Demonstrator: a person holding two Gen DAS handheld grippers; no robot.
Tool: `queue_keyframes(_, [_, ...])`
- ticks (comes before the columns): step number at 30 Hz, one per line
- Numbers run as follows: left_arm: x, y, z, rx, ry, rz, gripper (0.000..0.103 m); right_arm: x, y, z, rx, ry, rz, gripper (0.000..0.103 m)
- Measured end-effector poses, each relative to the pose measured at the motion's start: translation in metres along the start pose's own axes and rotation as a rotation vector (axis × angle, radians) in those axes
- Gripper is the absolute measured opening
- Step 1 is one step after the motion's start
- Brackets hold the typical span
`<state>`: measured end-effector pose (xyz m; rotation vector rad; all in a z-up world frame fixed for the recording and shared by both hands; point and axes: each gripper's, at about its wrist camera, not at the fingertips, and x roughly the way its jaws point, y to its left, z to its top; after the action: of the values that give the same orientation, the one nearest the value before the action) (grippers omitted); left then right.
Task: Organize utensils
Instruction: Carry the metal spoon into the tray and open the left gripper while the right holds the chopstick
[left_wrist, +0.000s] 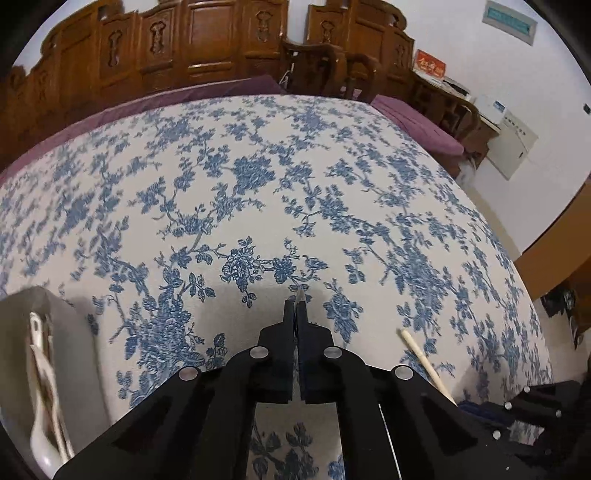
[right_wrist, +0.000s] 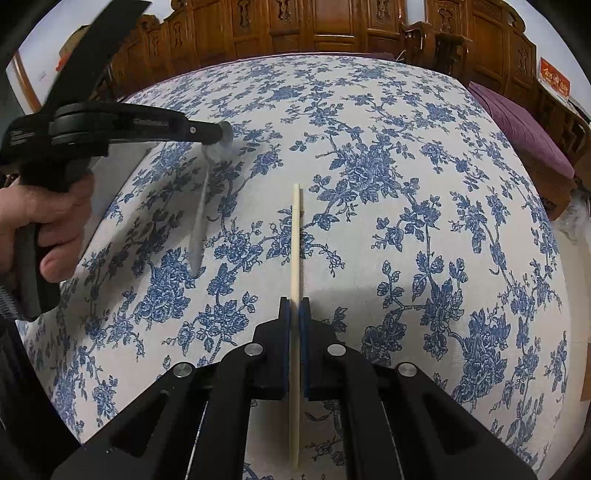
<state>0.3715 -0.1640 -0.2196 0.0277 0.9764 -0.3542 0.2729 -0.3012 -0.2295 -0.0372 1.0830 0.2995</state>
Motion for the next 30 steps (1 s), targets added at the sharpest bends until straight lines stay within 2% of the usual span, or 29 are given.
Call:
queue_keyframes(12, [-0.064,0.010,0.005,0.028,-0.074,0.027,0.000,-0.023,0.033,0.019,-0.024,-0.060,0.006,0.006])
queue_keyframes(19, [-0.102,0.034,0.005,0.024,-0.121,0.064,0.001,-0.033,0.061,0.034,-0.047,-0.088,0.018,0.006])
queue_keyframes(30, [-0.139,0.078,-0.003,0.006,-0.157,0.123,0.001,-0.040,0.103,0.051,-0.087,-0.115,0.045,0.006])
